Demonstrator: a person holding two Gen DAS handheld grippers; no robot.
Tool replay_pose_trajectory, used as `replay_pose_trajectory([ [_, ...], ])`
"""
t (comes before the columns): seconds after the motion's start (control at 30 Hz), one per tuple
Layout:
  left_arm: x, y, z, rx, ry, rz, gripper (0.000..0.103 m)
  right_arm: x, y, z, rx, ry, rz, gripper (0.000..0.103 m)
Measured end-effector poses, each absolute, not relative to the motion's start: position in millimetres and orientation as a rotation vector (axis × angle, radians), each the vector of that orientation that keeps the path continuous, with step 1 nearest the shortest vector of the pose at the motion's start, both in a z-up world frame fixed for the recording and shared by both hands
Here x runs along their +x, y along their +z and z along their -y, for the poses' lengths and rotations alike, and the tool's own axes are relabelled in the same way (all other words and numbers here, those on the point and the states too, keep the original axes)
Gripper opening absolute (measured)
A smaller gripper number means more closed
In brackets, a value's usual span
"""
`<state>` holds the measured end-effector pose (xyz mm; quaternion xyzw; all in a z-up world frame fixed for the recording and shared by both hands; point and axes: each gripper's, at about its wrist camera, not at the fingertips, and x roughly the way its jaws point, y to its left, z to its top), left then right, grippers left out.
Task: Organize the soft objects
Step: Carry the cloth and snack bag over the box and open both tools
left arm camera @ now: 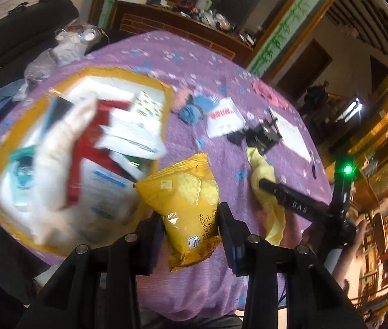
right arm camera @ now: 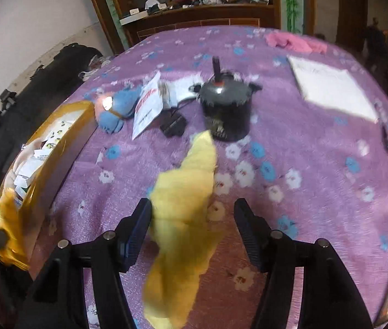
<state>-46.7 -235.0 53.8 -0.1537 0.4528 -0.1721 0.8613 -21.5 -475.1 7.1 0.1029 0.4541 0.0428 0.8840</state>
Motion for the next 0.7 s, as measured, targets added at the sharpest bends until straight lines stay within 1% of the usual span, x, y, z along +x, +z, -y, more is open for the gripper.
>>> replay_pose_trajectory([
  [0.03, -47.1, 56.5, 226.9, -0.330, -0.352, -0.943, 0.040, -22.3, 6.5, 473.0, 0.220, 0.102, -0.939, 0.048],
  [0.07, -46.3, 59.5, 217.7, -0.337, -0.342, -0.937, 0.040, -23.1, 7.0, 466.9, 0.211, 0.130, -0.934, 0.041],
  [0.1, -44.4, 62.3, 208.2, -0.343, -0.329, -0.931, 0.040, -23.8, 9.0, 461.6, 0.192, 0.125, -0.930, 0.038],
  [0.17, -39.2, 66.3, 188.3, -0.371, -0.298, -0.924, 0.040, -26.6, 18.7, 448.8, 0.150, 0.102, -0.900, 0.037],
  [0.33, -15.2, 68.5, 160.8, -0.360, -0.246, -0.916, 0.040, -23.2, 62.9, 411.4, 0.216, 0.308, -0.808, 0.037],
  [0.5, 21.7, 69.5, 151.3, -0.301, -0.229, -0.924, 0.040, 20.7, 86.1, 346.5, 0.196, 0.478, -0.788, 0.037],
  [0.6, 40.6, 64.9, 148.8, -0.267, -0.195, -0.920, 0.040, 52.0, 85.4, 311.7, 0.175, 0.515, -0.794, 0.037],
  [0.7, 55.3, 54.9, 147.7, -0.246, -0.162, -0.925, 0.040, 81.5, 70.8, 286.6, 0.170, 0.538, -0.818, 0.037],
])
